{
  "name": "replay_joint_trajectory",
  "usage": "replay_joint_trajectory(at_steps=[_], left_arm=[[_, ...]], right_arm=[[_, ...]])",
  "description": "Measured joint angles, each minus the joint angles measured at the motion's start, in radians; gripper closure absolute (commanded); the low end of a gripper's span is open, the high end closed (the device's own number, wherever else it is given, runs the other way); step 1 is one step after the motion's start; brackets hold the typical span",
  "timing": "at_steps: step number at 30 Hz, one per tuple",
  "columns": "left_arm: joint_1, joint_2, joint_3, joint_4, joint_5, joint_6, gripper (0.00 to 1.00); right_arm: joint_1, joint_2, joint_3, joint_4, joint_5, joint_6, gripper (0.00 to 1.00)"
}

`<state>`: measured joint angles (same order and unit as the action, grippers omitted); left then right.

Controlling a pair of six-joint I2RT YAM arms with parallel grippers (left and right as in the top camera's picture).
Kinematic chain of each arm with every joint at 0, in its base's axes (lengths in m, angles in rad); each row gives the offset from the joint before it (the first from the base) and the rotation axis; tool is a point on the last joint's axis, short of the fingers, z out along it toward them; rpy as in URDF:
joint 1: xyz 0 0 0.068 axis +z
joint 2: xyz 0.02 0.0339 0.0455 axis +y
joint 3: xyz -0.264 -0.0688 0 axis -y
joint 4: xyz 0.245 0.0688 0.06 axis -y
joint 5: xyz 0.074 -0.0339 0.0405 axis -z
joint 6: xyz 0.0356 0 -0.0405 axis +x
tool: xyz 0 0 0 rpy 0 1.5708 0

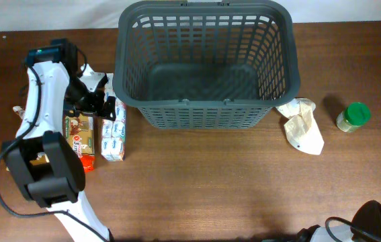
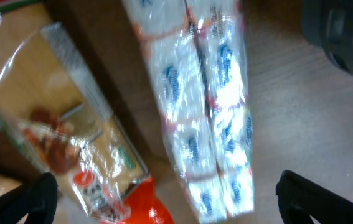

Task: Pack container
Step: 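Grasp the white tissue pack strip with the left gripper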

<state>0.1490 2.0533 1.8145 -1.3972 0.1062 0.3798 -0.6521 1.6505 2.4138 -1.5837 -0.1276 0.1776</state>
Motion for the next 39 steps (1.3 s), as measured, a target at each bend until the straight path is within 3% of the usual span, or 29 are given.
replay_joint_trajectory(at_steps=[8,21,22,24,25,31,36,39], left_arm=[[-0.088,0.041,0.0,0.074,-0.018,0.01,0.01],[-0.111,0.183,0.0,0.161,-0.097,-0.151,0.01],[-0.111,0.193,0.0,0.161,-0.097,-0.157,0.11],[-0.11,0.211,0.0,0.156,-0.096,-0.163,0.55],[-0.11,0.216,0.0,0.151,-0.095,-0.167,0.97],[-0.09,0.222,0.08,0.025,-0.095,-0.211,0.98],[-0.043,0.234,0.348,-0.151,-0.098,-0.239,0.98],[-0.031,0.238,0.613,-0.266,-0.105,-0.247,0.98]], right_arm=[[0.0,0.0,0.0,0.0,0.0,-0.001,0.01],[0.0,0.0,0.0,0.0,0.0,0.0,0.01],[0.0,0.0,0.0,0.0,0.0,-0.001,0.01],[0.0,0.0,0.0,0.0,0.0,-0.001,0.01],[0.0,0.0,0.0,0.0,0.0,-0.001,0.01],[-0.001,0.0,0.0,-0.001,0.0,0.0,0.01],[-0.001,0.0,0.0,-0.003,0.0,-0.001,0.01],[-0.001,0.0,0.0,-0.003,0.0,-0.001,0.01]])
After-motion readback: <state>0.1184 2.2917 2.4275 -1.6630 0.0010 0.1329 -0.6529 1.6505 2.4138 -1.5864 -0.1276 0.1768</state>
